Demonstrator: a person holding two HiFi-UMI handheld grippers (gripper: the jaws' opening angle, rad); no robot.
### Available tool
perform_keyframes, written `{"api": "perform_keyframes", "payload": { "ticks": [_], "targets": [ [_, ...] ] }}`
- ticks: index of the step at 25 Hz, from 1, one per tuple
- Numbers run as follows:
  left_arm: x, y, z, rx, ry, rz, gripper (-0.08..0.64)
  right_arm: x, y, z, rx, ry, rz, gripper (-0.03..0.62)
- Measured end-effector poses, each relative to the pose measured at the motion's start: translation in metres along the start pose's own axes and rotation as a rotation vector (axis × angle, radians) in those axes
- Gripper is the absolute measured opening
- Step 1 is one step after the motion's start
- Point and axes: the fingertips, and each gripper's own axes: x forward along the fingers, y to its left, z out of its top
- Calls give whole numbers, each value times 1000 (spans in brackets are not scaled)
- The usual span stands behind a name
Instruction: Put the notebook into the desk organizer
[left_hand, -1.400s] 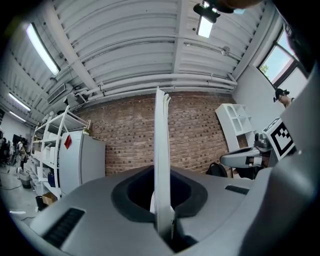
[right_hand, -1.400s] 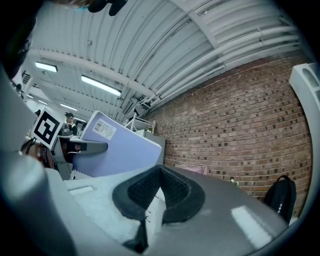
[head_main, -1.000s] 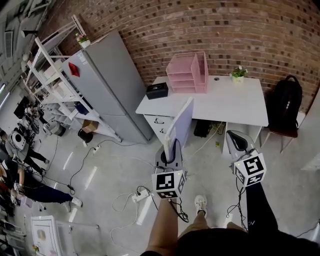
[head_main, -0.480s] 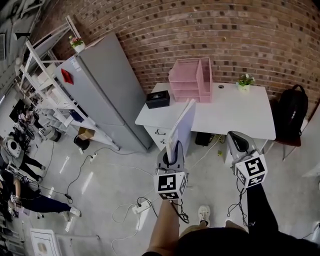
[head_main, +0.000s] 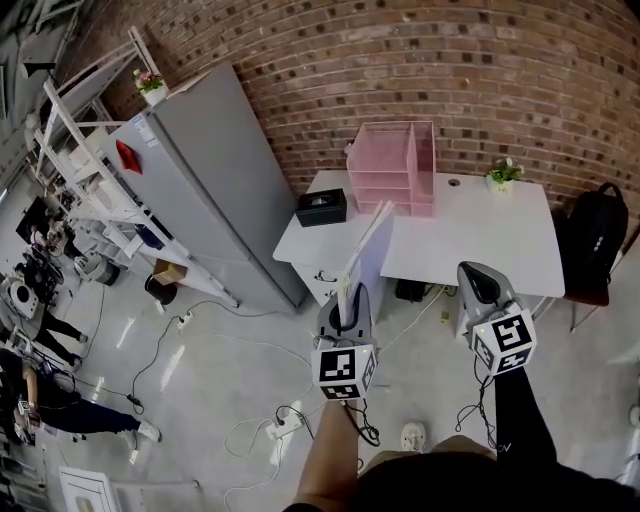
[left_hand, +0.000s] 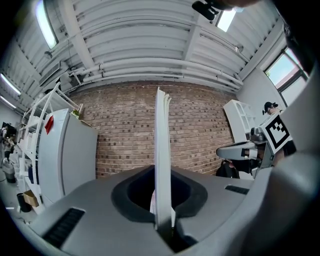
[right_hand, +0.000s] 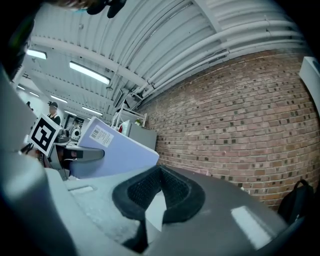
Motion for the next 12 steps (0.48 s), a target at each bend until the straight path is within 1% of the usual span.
{"api": "perform_keyframes", "payload": {
  "ticks": [6,12],
  "targets": [
    [30,14,-6,0,15,-20,35,28,-11,-5,4,1,-16,0],
    [58,19,-9,-6,35,-40,35,43,-24,-7,-3,12,-33,0]
  ]
}}
